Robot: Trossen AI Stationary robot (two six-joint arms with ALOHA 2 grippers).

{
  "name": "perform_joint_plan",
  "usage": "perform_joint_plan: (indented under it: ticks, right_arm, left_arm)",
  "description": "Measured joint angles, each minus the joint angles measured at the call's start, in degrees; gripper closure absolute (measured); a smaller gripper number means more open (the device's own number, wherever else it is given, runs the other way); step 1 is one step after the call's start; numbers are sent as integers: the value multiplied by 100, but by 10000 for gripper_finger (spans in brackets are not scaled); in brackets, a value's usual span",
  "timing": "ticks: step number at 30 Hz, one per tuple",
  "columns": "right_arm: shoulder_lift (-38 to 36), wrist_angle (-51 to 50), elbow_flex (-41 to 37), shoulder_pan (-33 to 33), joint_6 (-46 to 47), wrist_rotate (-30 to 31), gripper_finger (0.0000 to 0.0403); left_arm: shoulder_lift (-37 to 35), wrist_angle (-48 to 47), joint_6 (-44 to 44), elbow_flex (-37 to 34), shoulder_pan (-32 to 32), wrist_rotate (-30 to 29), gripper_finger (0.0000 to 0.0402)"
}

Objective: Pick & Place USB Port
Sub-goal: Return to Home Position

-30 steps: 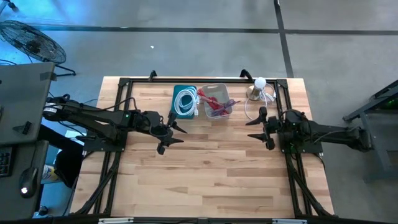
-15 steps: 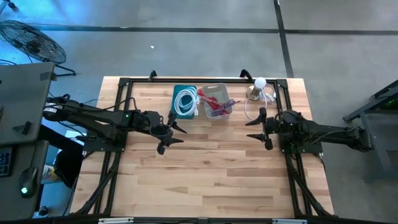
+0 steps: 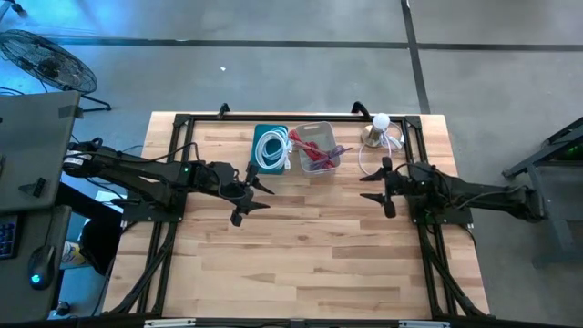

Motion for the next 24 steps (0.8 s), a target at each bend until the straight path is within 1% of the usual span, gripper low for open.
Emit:
perform_joint_plan:
  ticks: [3,11,17,20,22,24]
  right_arm:
    - [19,363,-214,1,-11,72,171]
    - [246,521,-218,4,-99,-25,171]
    - [298,506,-218,4,-104,118,176]
    - [297,497,-218,2,-114,202,203]
    - [297,491,-218,4,-165,138,236]
    - [297,482,-220,4,-235,82,282]
  left_arm:
    - [0,-3,-2,1,0,0,220]
    - [0,4,-21,0,0,-24,220]
    - [0,7,-22,0,0,-33,220]
    - [0,7,-22,0,0,-47,220]
    - [0,9,-21,0,0,-55,220]
    - [0,9,-20,0,0,-55,220]
